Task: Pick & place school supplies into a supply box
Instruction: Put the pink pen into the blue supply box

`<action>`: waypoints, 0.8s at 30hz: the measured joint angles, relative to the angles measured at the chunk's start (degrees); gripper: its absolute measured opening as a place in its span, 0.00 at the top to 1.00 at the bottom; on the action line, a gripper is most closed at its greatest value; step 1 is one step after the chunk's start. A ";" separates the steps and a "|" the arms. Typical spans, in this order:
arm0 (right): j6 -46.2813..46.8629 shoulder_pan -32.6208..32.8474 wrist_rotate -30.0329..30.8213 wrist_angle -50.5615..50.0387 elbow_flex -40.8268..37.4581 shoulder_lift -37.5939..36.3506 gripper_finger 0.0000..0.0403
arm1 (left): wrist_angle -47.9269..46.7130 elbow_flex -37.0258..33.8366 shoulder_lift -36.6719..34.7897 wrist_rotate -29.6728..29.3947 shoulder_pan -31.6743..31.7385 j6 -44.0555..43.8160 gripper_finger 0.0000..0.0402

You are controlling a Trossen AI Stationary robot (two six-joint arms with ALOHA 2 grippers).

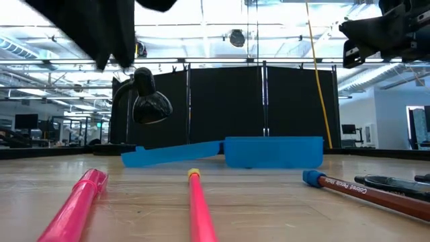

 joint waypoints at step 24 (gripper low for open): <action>4.51 0.00 1.62 -1.86 0.00 0.34 1.00 | 0.68 0.04 7.12 7.81 0.31 8.51 0.62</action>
